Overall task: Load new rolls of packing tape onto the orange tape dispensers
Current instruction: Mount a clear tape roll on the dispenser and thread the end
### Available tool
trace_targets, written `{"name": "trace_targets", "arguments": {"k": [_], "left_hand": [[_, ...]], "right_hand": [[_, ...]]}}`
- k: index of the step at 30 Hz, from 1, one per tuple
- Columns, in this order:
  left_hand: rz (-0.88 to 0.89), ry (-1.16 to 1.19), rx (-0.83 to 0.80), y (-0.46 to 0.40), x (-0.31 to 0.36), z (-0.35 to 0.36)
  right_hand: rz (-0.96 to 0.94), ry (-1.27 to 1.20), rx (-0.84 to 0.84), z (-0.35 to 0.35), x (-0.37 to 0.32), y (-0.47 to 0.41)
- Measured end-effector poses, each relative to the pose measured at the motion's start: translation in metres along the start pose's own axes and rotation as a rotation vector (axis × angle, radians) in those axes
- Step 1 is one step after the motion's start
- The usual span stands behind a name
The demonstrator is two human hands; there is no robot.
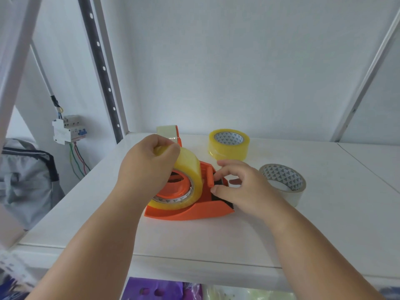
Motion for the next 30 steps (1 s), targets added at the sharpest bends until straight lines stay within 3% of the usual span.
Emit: {"name": "trace_targets", "arguments": {"k": [6,12,18,25,30], "left_hand": [[-0.053,0.007,0.014,-0.002,0.001,0.002],[-0.115,-0.001,0.031,-0.002,0.001,0.000],[-0.067,-0.048,0.043,-0.005,0.002,0.003],[-0.040,-0.057,0.063,0.000,0.004,0.005],[-0.055,-0.098,0.046,-0.005,0.002,0.009]], "right_hand": [[0.062,0.027,-0.056,0.007,0.000,0.000],[0.022,0.016,0.005,0.012,-0.003,-0.002],[-0.027,0.099,0.085,0.013,-0.005,-0.005],[0.002,0.014,0.147,0.005,-0.003,-0.002],[-0.020,0.157,0.191,0.008,-0.002,-0.011]]}}
Point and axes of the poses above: each hand's wrist, its own y-axis away from the middle knuckle, its own z-axis out of the palm, x = y × z, the point moved 8 cm from there along -y, towards the middle knuckle, and after that the axes turned 7 degrees about y, right-handed, at the moved point
